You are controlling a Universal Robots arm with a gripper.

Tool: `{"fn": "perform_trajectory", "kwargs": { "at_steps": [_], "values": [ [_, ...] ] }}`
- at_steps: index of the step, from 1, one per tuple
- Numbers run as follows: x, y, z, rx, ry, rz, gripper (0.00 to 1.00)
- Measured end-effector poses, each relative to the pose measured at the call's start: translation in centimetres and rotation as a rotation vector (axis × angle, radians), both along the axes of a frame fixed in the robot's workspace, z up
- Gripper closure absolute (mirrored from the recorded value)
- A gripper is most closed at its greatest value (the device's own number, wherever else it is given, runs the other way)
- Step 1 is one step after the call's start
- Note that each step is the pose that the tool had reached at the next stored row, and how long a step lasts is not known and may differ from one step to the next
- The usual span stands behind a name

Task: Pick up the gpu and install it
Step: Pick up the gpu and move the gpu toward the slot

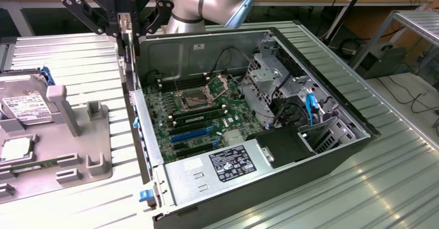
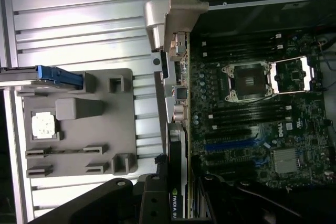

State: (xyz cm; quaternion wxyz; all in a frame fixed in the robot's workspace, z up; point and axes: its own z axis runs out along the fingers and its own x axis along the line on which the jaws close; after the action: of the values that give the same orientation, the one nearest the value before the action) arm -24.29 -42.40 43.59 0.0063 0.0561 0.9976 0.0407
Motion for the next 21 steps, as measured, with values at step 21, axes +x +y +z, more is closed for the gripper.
{"fn": "perform_trajectory", "kwargs": {
  "at_steps": [21],
  "values": [
    [3.2,0.00,0.00,0.0000,0.0000,0.000,0.73]
  ]
}}
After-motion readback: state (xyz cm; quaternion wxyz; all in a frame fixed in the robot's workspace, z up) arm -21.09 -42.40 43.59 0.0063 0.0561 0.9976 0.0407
